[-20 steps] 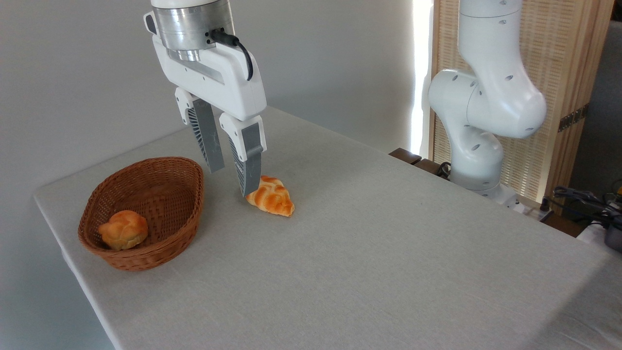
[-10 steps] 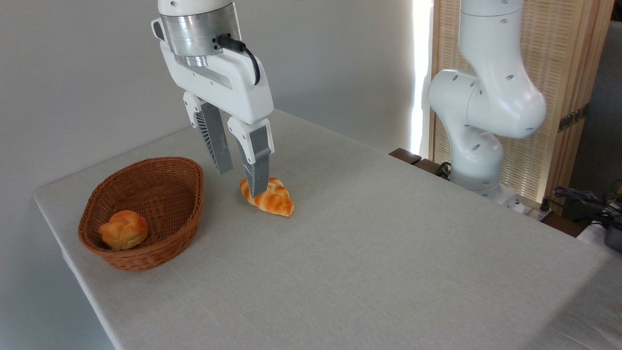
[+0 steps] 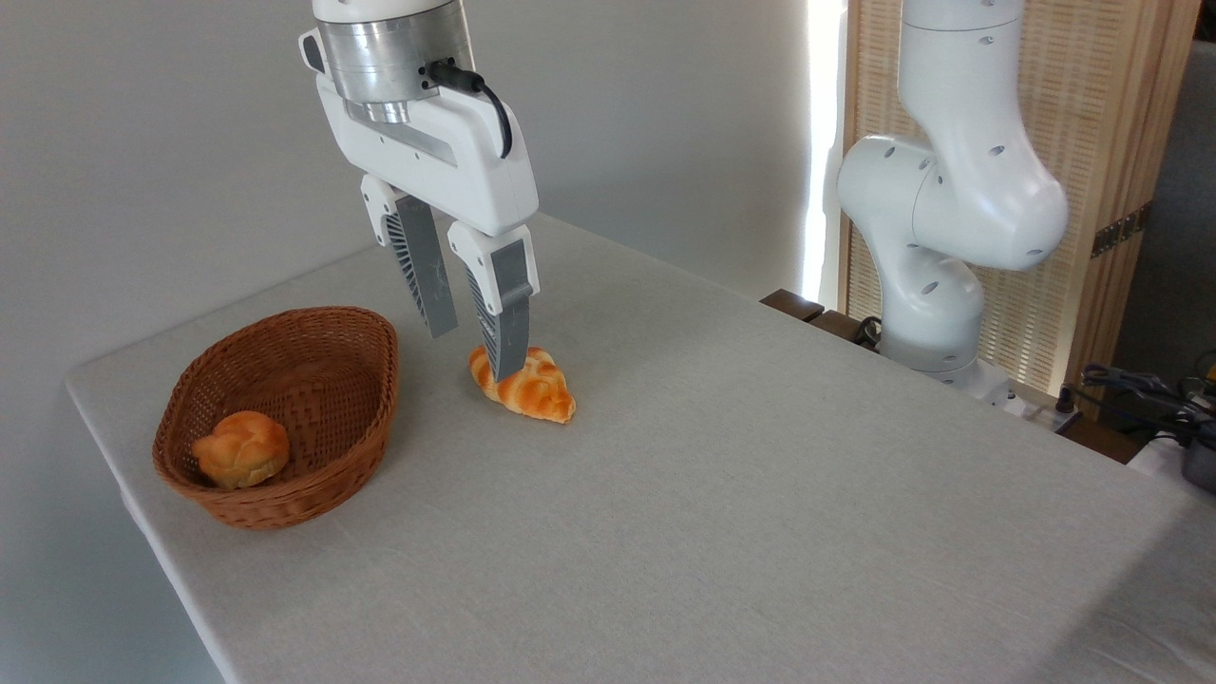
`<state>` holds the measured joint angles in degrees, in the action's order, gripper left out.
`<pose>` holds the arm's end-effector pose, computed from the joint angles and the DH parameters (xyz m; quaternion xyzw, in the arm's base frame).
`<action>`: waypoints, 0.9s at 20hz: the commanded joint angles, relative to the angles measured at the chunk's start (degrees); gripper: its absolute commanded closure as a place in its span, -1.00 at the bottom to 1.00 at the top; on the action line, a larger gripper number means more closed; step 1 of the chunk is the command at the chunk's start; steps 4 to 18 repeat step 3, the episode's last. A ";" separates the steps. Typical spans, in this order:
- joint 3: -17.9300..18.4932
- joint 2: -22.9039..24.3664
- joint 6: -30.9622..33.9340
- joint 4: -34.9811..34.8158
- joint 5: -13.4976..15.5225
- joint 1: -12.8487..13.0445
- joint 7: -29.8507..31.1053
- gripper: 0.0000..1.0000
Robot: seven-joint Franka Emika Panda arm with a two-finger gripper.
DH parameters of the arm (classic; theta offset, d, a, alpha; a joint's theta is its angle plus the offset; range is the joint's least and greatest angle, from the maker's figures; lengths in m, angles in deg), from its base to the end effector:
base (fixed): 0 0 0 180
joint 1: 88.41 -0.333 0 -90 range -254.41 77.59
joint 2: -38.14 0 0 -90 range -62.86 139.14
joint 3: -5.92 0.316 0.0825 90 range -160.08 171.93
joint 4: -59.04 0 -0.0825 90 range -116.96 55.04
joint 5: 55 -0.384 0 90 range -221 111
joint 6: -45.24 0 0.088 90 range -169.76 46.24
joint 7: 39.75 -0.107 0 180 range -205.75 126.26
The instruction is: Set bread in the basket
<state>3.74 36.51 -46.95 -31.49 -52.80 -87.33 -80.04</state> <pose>0.5652 -0.0359 0.6076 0.9287 -0.3702 0.0065 0.0186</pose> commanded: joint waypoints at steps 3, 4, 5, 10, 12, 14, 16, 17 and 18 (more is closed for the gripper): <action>0.34 1.19 -0.26 -1.14 -0.53 0.06 -0.75 -1.00; 0.34 1.19 -0.26 -1.14 -0.53 0.06 -0.75 -1.00; 0.34 1.19 -0.26 -1.14 -0.53 0.06 -0.75 -1.00; 0.34 1.19 -0.26 -1.14 -0.53 0.06 -0.75 -1.00; 0.34 1.19 -0.26 -1.14 -0.53 0.06 -0.75 -1.00; 0.34 1.19 -0.26 -1.14 -0.53 0.06 -0.75 -1.00; 0.34 1.19 -0.26 -1.14 -0.53 0.06 -0.75 -1.00; 0.34 1.19 -0.26 -1.14 -0.53 0.06 -0.75 -1.00; 0.34 1.19 -0.26 -1.14 -0.53 0.06 -0.75 -1.00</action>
